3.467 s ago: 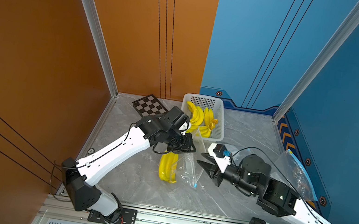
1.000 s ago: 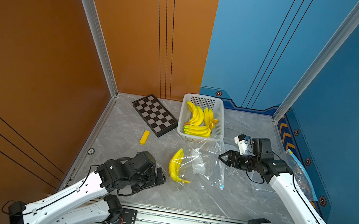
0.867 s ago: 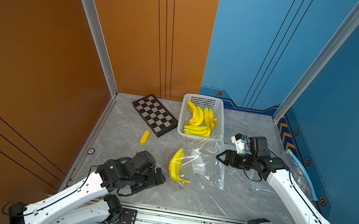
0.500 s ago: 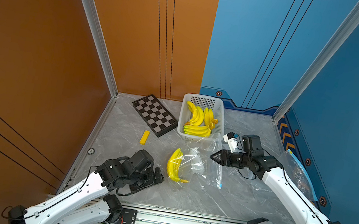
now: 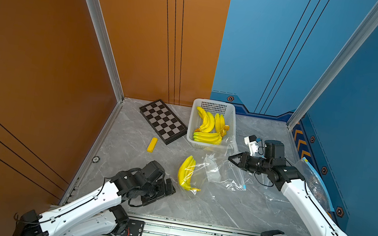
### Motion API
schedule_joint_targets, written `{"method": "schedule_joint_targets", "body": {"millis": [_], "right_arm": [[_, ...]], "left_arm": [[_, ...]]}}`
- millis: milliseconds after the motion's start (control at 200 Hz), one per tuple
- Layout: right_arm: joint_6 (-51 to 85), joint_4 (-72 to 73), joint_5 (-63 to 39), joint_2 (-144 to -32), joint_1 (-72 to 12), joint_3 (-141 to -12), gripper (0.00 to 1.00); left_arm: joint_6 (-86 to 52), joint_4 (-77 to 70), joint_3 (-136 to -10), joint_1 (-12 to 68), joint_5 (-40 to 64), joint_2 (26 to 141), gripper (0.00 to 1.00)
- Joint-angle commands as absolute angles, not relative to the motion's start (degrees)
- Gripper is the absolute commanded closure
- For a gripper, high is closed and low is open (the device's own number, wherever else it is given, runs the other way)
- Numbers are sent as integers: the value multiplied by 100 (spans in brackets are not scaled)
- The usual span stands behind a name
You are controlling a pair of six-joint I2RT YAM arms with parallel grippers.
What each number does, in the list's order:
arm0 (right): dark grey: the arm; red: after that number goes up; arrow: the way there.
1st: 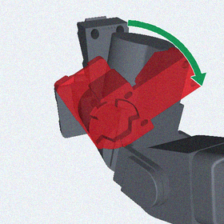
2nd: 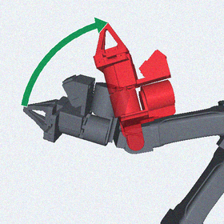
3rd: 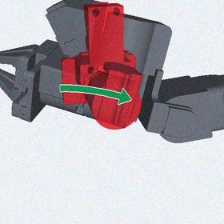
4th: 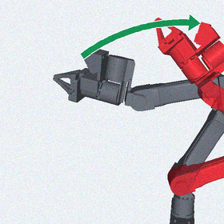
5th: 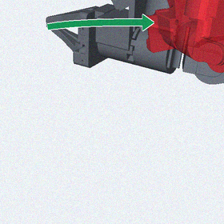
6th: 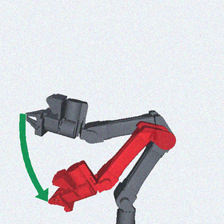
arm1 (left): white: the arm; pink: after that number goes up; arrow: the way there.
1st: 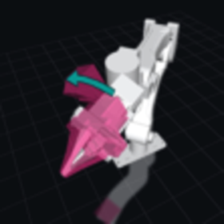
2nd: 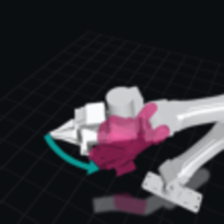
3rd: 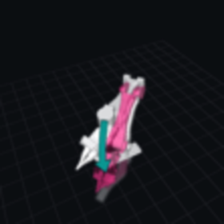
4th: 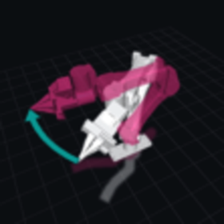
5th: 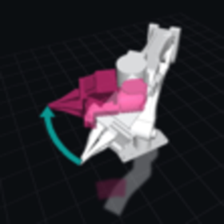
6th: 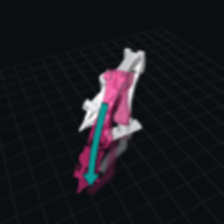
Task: Open the zip-top bag and take out the banana
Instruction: Adjust the zipper food storage bag at the center of the board.
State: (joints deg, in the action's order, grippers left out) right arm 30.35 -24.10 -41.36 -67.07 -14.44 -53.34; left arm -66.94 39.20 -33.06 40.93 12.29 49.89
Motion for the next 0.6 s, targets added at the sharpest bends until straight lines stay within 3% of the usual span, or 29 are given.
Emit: {"method": "schedule_joint_targets", "body": {"millis": [0, 180, 400, 596], "right_arm": [[2864, -2804, -4202, -6719, -1523, -5382, 92], [2792, -2803, -4167, -6772, -1563, -5233, 92], [2646, -2917, -4105, -6698, -1432, -4985, 93], [2593, -2971, -4111, -6761, -1501, -4968, 94]], "left_arm": [[-6623, 2961, -3144, 4113, 1379, 5147, 2], [-6448, 2044, -3071, 4017, 1486, 5682, 2], [-6534, 600, -2705, 1987, 2441, 5846, 2], [-5924, 481, -3633, 1823, 2834, 7340, 2]]}}
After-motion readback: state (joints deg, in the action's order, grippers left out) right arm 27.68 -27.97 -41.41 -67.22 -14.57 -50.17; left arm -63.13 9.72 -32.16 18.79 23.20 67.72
